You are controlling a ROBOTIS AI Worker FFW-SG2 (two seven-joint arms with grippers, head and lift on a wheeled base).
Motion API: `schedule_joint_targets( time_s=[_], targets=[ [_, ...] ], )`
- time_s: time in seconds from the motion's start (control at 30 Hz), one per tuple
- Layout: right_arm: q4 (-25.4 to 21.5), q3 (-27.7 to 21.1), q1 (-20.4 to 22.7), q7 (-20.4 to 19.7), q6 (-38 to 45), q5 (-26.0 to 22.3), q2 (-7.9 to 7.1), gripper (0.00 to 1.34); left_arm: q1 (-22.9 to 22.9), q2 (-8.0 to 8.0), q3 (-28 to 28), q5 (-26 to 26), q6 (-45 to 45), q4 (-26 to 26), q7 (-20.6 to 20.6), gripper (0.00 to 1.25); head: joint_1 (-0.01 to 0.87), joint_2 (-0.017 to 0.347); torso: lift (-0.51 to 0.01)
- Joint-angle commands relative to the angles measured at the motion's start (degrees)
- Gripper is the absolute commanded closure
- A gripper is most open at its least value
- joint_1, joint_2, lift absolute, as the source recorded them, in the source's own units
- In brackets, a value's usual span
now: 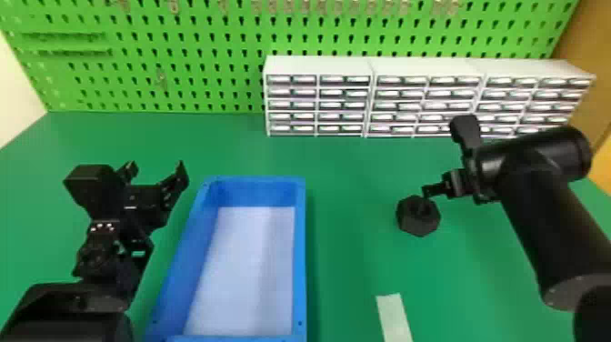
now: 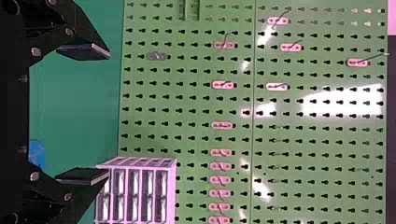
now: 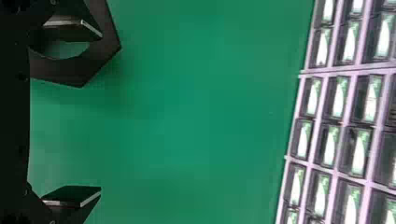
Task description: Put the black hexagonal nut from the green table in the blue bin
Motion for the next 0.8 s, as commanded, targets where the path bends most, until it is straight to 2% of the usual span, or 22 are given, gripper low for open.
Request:
schedule_joint_targets(
  time_s=[0.0,0.77],
  targets=[
    [1.4,0.6,-0.7,0.7,1.2,1.1,0.36,0.14,0.0,0.0,0.1,-0.1,0.0,0.0,0.0,0.37,0.686,0.052,-0.097],
    [5.8,-4.4,-0.3,1.5,-4.2,2.3,1.41,0.14,-0.3,0.0,-0.1,-0.1,0.0,0.0,0.0,0.37,0.686,0.052,-0.097]
  ],
)
